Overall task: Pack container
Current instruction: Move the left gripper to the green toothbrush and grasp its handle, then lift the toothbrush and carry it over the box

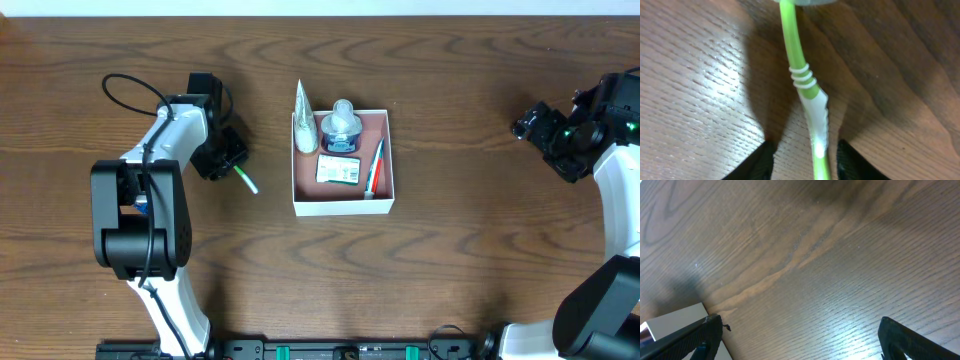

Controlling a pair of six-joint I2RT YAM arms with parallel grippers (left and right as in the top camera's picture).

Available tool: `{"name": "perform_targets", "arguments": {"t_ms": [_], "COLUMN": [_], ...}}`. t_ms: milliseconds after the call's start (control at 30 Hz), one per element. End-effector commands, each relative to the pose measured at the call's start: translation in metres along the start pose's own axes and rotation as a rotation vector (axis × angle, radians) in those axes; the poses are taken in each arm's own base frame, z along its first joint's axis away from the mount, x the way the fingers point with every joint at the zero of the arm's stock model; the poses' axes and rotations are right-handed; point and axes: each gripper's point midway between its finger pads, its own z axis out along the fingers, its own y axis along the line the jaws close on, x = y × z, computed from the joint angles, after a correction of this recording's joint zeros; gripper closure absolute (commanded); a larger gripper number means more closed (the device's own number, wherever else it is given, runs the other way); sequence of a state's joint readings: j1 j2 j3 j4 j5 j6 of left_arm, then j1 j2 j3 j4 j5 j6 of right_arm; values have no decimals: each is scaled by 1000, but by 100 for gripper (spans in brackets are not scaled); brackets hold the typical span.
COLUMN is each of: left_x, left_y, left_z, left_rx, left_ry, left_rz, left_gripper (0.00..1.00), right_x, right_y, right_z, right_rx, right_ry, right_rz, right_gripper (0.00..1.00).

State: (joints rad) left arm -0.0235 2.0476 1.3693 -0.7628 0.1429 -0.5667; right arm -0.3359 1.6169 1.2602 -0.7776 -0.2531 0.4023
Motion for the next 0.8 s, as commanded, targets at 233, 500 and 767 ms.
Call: {"name": "perform_targets", "arguments": {"t_ms": [233, 500, 767], "left_x": [13, 16, 13], "left_y": [15, 18, 11], "left_z": [24, 24, -19], "left_rx": [-60, -69, -62], "left_ry": [51, 68, 64], "left_rz": [44, 91, 175], "left_gripper": [79, 94, 94], "right_x": [0, -1, -1], "right_y": [-3, -3, -3], "right_z": [1, 1, 1], "right_rx": [5, 6, 6], "right_ry": [0, 1, 1], "right_rz": [14, 15, 15], "right_gripper": [1, 1, 1]}}
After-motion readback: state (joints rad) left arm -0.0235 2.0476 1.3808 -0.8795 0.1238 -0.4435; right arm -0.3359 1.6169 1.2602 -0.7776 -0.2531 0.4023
